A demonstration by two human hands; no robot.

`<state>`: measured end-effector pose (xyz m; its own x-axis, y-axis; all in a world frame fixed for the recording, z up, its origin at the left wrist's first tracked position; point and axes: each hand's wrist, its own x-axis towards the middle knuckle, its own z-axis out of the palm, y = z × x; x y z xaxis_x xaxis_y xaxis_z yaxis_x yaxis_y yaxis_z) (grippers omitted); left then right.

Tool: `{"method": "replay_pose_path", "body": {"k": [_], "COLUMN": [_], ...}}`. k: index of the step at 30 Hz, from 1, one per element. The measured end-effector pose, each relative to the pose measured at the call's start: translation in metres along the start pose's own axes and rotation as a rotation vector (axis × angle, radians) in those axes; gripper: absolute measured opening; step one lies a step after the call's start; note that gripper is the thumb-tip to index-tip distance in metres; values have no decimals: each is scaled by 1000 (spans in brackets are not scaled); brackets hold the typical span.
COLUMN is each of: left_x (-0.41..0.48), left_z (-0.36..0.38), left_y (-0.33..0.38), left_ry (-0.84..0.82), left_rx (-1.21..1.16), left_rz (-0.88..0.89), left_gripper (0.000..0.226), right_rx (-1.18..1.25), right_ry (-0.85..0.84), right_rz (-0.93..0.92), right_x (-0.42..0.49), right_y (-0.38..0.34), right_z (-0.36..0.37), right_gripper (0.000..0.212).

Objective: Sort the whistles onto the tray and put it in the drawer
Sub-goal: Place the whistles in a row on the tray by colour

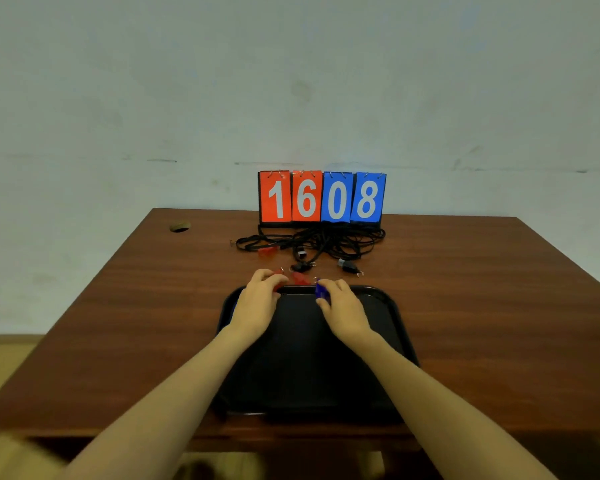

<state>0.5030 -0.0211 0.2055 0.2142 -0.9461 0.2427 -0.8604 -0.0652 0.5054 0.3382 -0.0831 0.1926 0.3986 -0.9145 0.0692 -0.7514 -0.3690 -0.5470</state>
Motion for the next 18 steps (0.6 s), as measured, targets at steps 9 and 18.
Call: {"method": "replay_pose_path", "body": {"k": [9, 18], "left_x": [-24, -25], "left_z": [-25, -19], "left_y": [-45, -56], "left_ry": [3, -25], "left_rx": [4, -4], "left_rz": [-130, -126], "left_gripper": [41, 44], "right_rx": [-83, -170], "right_ry": [-80, -114], "right_rz": [7, -43], "right_x": [8, 19], "right_y": [-46, -55], "right_z": [50, 69], "right_gripper": [48, 49]}}
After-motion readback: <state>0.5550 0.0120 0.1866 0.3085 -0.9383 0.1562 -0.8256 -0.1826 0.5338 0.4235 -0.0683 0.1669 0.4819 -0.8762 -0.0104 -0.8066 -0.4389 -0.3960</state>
